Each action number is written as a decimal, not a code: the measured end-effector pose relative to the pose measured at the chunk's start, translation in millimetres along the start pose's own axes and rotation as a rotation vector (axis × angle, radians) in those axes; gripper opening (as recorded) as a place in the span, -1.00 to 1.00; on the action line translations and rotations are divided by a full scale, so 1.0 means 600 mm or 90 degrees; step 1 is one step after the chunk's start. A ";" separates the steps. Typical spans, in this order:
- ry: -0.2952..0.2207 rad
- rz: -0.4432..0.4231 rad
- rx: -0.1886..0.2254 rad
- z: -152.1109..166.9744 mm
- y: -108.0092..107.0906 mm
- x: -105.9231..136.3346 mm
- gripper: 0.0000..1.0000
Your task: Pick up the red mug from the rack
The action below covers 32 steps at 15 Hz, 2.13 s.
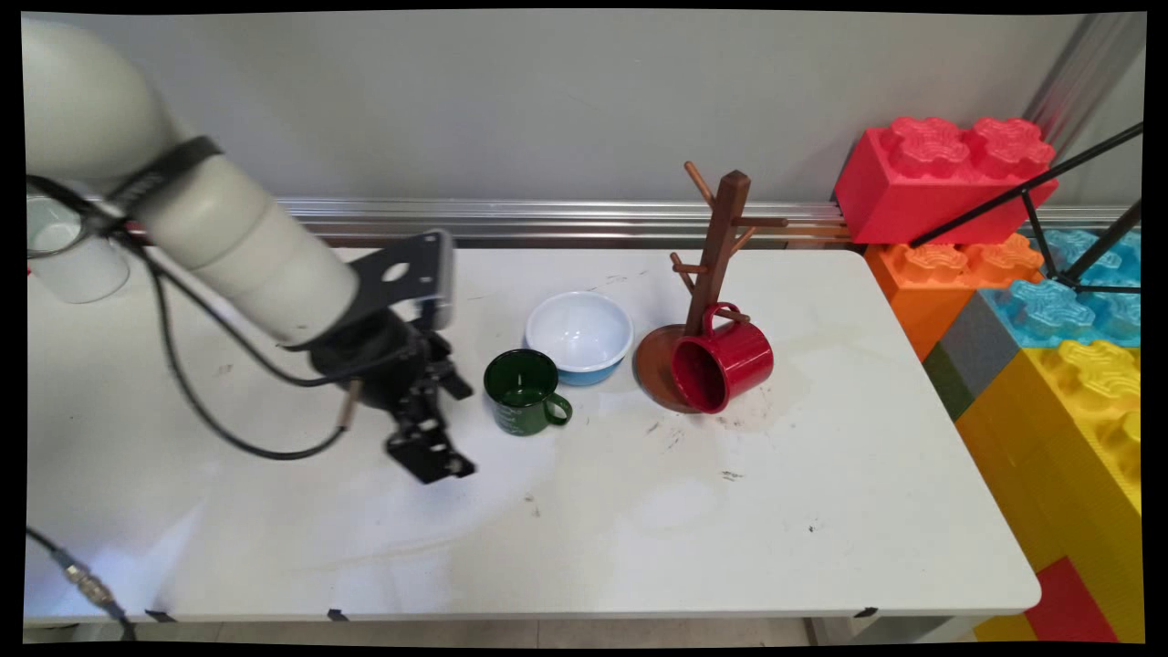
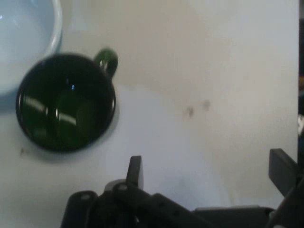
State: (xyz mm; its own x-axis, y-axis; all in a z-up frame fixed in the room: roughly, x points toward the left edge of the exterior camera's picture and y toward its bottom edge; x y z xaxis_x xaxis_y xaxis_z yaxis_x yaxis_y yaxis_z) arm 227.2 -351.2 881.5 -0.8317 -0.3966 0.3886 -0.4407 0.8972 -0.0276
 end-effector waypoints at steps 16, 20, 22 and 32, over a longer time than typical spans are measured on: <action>0.035 -0.191 0.018 0.127 0.011 0.205 1.00; 0.038 -0.261 0.019 0.156 0.013 0.235 1.00; 0.044 -0.294 0.016 0.171 0.013 0.247 1.00; 0.081 -0.393 0.027 0.223 0.006 0.270 1.00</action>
State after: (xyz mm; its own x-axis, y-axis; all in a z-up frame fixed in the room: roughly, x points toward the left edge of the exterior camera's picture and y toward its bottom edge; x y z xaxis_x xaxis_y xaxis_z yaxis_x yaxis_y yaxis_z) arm 45.6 -438.0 820.9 -0.3742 -0.8101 0.4514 -0.8416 0.5010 0.2015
